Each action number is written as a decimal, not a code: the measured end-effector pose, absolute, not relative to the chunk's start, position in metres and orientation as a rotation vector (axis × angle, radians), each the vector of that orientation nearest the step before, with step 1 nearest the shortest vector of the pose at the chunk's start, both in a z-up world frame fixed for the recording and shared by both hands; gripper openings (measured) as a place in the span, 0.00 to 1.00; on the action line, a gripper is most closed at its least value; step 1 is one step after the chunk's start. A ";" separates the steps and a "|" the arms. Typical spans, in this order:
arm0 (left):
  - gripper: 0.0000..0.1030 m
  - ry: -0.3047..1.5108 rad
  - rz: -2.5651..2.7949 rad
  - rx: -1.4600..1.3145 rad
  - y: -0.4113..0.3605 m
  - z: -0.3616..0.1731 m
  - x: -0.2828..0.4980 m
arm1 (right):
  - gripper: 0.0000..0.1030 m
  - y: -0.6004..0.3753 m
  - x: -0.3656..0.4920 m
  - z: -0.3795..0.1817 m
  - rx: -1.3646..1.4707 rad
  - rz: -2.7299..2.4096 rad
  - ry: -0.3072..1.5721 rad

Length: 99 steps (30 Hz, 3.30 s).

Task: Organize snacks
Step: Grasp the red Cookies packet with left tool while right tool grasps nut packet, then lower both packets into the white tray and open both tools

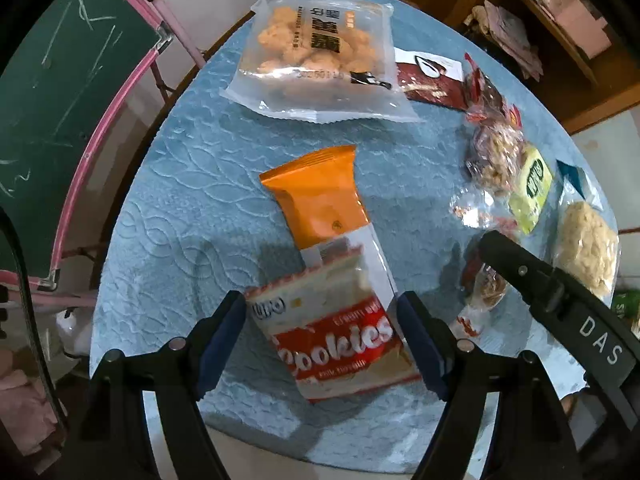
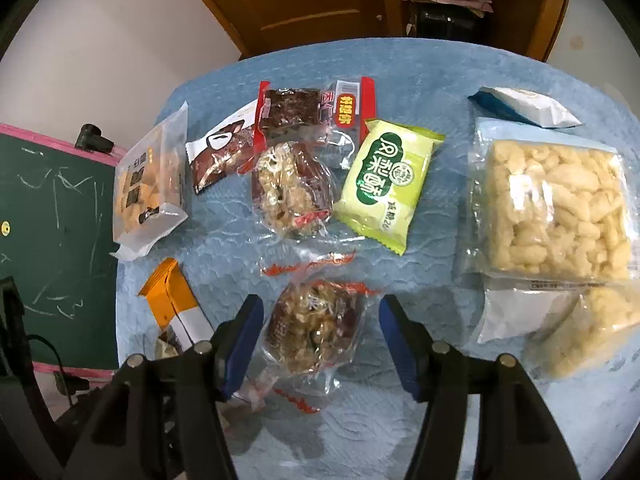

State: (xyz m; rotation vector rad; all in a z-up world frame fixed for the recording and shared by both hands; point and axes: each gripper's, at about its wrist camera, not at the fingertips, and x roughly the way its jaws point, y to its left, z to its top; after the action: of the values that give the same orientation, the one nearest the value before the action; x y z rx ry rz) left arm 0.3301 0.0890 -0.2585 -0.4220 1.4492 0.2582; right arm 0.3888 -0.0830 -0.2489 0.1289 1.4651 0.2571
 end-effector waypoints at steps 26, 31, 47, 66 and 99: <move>0.45 1.376 0.113 -0.381 0.041 -0.197 0.302 | 0.53 -0.094 0.335 -0.211 0.085 0.255 1.383; 0.45 1.235 0.027 -0.277 0.036 -0.134 0.270 | 0.53 -0.111 0.309 -0.151 0.105 0.283 1.259; 0.47 0.847 -0.061 -0.061 0.055 -0.026 0.106 | 0.53 -0.142 0.139 -0.030 0.124 0.401 0.983; 0.47 0.927 -0.050 0.011 0.045 -0.117 0.057 | 0.56 -0.125 0.065 -0.098 0.072 0.370 1.131; 0.85 0.942 -0.016 0.027 0.036 -0.123 0.060 | 0.59 -0.126 0.074 -0.117 0.103 0.305 1.174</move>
State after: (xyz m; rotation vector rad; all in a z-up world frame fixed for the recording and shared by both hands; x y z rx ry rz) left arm 0.0605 0.0357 -0.1228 0.0266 0.9422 -0.0161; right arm 0.0739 -0.1261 -0.1169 0.1032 1.1737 0.3054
